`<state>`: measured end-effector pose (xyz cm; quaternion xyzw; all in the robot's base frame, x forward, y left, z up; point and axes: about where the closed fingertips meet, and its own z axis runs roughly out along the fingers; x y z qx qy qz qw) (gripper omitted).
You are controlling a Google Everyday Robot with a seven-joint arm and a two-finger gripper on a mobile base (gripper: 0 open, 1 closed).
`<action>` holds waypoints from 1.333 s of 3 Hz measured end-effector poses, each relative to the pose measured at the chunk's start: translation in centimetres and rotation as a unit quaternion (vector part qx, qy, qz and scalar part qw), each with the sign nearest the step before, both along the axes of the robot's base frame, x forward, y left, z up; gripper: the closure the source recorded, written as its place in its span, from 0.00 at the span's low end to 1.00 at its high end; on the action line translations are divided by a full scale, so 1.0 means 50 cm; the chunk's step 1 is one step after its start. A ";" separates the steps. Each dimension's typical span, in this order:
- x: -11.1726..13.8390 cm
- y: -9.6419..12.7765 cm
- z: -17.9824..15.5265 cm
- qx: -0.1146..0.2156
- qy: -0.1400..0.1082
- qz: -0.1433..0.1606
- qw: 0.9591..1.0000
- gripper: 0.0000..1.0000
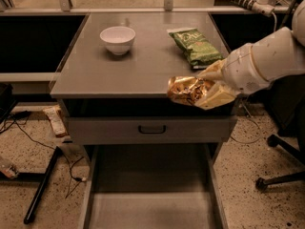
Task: Place orange can into middle drawer
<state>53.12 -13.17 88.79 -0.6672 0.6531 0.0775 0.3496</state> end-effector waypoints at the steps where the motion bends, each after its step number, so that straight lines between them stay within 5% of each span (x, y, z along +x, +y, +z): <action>1: -0.067 -0.006 -0.077 -0.012 0.004 -0.007 1.000 1.00; 2: -0.103 0.004 -0.194 -0.007 0.024 -0.025 0.999 1.00; 3: -0.103 0.005 -0.195 -0.007 0.024 -0.025 0.999 1.00; 4: -0.088 0.018 -0.270 -0.015 0.039 -0.040 0.998 1.00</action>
Offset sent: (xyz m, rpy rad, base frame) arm -0.0665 0.0020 -0.1560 0.0118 0.0896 -0.1014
